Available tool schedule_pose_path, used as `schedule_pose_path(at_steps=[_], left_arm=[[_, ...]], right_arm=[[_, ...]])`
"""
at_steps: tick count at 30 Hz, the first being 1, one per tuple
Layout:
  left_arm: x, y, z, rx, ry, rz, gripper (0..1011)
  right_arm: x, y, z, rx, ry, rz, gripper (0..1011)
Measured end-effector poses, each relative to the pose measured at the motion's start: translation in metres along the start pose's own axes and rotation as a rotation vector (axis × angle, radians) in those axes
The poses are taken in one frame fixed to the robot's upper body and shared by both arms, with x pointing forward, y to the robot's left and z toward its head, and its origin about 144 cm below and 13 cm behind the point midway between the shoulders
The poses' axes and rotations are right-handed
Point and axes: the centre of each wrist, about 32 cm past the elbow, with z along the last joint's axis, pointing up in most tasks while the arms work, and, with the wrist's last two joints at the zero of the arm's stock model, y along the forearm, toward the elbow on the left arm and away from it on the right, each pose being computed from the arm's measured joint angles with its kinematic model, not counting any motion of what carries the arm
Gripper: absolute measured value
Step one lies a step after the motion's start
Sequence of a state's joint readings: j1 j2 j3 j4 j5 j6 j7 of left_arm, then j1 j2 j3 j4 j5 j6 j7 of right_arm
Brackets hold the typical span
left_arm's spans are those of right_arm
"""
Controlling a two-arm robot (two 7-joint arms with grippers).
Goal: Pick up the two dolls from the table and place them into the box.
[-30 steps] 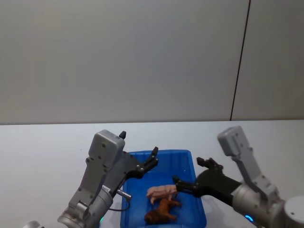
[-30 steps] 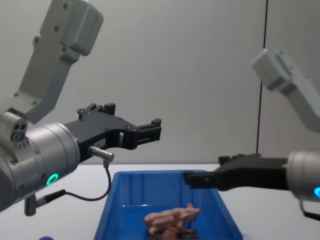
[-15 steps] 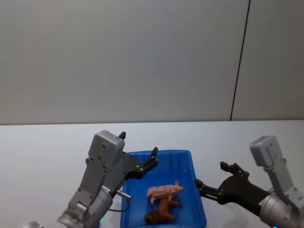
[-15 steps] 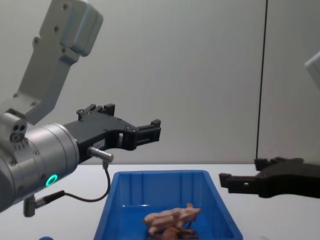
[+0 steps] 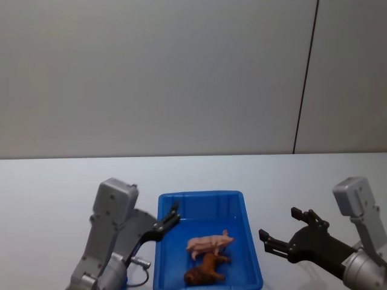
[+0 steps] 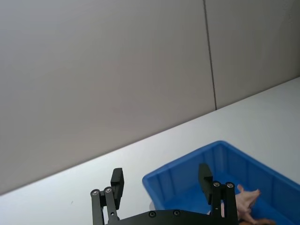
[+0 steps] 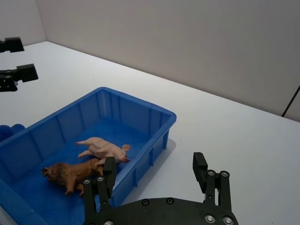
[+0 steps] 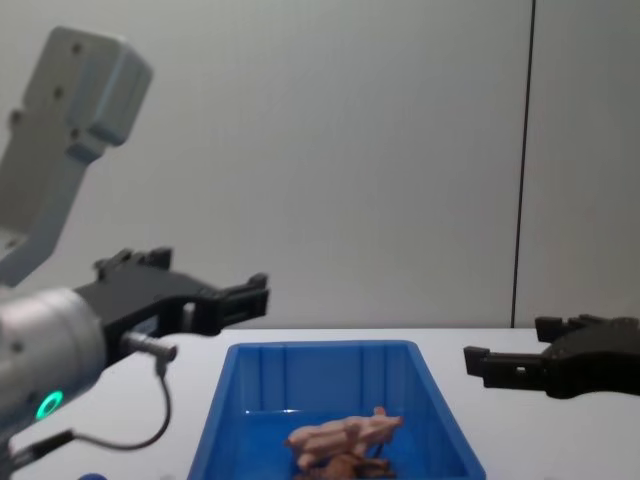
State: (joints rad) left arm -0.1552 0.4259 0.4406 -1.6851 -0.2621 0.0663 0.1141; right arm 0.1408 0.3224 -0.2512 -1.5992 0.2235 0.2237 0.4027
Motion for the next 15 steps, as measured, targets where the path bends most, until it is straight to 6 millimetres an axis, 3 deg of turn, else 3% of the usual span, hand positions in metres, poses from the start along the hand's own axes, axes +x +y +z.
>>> schedule_pose_path(at_steps=[15], left_arm=[[-0.003, 0.038, -0.026, 0.153, 0.102, 0.139, 1001]], right_arm=[[0.001, -0.004, -0.001, 0.003, 0.000, -0.004, 1001]])
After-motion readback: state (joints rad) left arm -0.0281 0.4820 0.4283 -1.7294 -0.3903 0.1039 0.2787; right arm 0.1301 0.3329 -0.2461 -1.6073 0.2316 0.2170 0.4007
